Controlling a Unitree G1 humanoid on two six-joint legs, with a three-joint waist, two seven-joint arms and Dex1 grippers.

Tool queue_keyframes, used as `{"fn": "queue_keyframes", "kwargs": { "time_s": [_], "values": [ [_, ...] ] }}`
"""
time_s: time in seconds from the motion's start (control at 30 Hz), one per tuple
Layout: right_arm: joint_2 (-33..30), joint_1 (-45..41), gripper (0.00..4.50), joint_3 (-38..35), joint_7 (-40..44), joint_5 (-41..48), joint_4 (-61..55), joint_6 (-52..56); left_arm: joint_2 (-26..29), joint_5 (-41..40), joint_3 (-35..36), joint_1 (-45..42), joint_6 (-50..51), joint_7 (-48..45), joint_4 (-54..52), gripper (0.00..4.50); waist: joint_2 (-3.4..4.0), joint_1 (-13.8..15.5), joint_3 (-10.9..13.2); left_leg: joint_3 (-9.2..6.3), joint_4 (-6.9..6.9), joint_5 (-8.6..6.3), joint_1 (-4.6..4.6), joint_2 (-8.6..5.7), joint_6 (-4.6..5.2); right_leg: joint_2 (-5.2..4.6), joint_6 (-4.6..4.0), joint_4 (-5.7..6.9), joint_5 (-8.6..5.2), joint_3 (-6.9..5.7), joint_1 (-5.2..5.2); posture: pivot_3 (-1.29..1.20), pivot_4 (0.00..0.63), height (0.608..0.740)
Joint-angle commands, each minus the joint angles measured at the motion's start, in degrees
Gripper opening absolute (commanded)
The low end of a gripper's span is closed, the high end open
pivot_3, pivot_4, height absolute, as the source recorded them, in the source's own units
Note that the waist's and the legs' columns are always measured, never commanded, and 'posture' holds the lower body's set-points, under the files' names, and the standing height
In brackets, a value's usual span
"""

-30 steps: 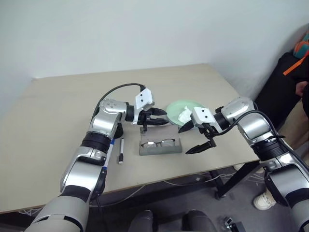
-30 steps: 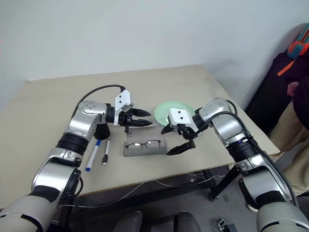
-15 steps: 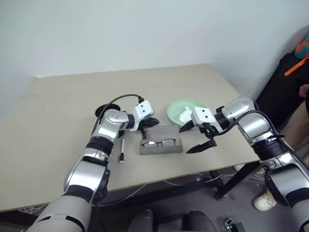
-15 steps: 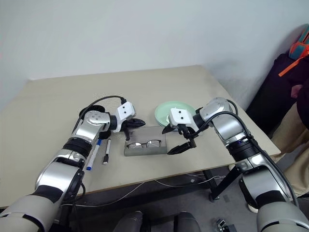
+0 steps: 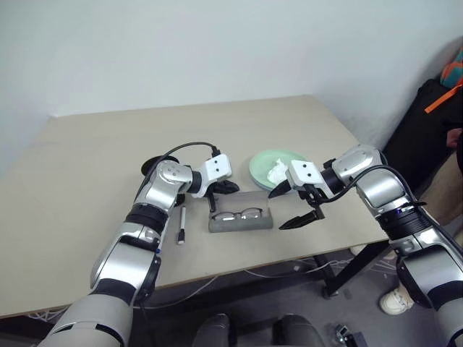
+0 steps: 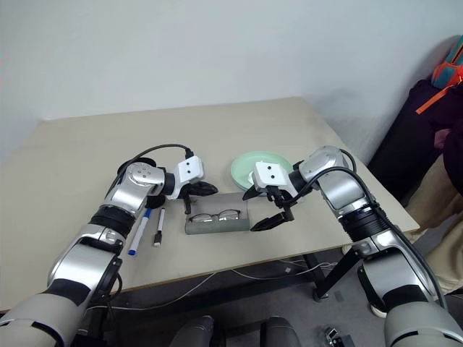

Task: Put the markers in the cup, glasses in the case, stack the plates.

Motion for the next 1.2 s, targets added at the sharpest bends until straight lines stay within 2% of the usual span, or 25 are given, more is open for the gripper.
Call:
{"fn": "queue_keyframes", "kwargs": {
  "time_s": [0.03,0.17,0.33,0.57,0.67,0.77,0.83,1.07,1.13,1.2],
  "values": [
    [0.0,-1.3,4.50,-1.1,-0.2,0.3,-0.5,-0.7,1.9,-0.1,-2.3,2.6,5.5,-4.9,-8.8,0.02,0.00,0.0,0.0,0.00,0.00,0.00,0.00,0.04,0.00,0.00,-0.01,0.00,0.01,0.00,-0.02,0.00,0.000,0.740],
    [0.1,-1.5,4.50,-1.0,-0.1,0.2,-0.2,-0.8,4.2,0.4,-4.1,6.1,10.0,-6.6,-16.5,0.02,0.01,0.0,0.0,-0.03,0.02,0.01,0.00,0.10,-0.01,0.02,0.03,0.00,-0.03,-0.01,-0.07,0.00,0.000,0.740],
    [0.3,-1.8,4.50,-0.9,0.0,0.2,0.1,-1.0,5.3,0.2,-4.0,8.9,11.8,-5.1,-21.0,0.02,0.02,0.0,0.0,-0.02,0.02,0.01,0.01,0.10,0.00,0.01,0.00,0.00,-0.03,0.01,-0.07,0.00,0.000,0.740],
    [0.5,-2.3,4.50,-0.9,0.2,0.1,0.4,-0.9,4.7,-1.9,1.3,6.7,16.9,2.3,-23.7,0.02,0.02,0.0,0.0,-0.03,0.05,0.02,0.01,0.10,0.01,0.01,0.00,0.00,-0.09,0.01,-0.07,0.00,0.000,0.740],
    [0.4,-2.4,4.50,-0.9,0.2,0.2,0.3,-0.7,5.2,-4.1,5.7,9.1,27.4,6.3,-32.3,0.02,0.01,0.0,0.0,-0.03,0.04,0.02,-0.01,0.11,0.01,0.03,0.09,0.00,-0.04,0.02,-0.05,0.00,0.000,0.740],
    [0.3,-2.3,4.50,-0.9,0.4,0.3,0.1,-0.5,6.2,-5.7,8.3,12.9,37.4,9.1,-42.5,0.59,0.01,0.0,0.0,-0.01,0.00,0.02,-0.01,0.11,0.01,0.03,0.10,-0.01,-0.04,0.04,-0.02,0.00,0.000,0.740],
    [0.2,-2.3,4.50,-0.9,0.5,0.2,0.0,-0.5,6.4,-7.1,9.7,14.9,44.3,11.3,-49.4,1.20,0.01,-0.2,0.0,0.00,-0.02,0.02,0.00,0.11,0.01,0.04,0.11,-0.01,-0.04,0.05,-0.01,0.00,0.000,0.740],
    [0.7,-3.0,4.50,-0.5,0.8,0.1,0.6,-0.5,3.1,-6.4,13.5,16.9,60.8,25.6,-62.0,3.78,0.00,0.0,0.0,-0.14,0.06,0.07,0.11,0.08,-0.01,0.05,0.12,-0.02,-0.05,0.01,0.08,0.00,0.000,0.740],
    [0.7,-3.0,4.50,-0.4,1.0,0.1,0.7,-0.5,3.3,-6.1,13.5,16.5,68.9,28.8,-64.3,4.48,0.00,0.0,0.0,-0.13,0.08,0.08,0.12,0.08,0.00,0.05,0.12,-0.03,-0.01,0.04,0.08,0.00,0.000,0.740],
    [0.7,-3.0,4.50,-0.3,1.1,0.2,0.7,-0.5,3.7,-6.6,13.4,15.9,76.1,31.0,-65.7,4.48,0.00,-0.1,0.0,-0.14,0.08,0.08,0.13,0.07,0.00,0.07,0.14,-0.01,0.00,0.04,0.07,0.00,0.000,0.740]
  ]
}}
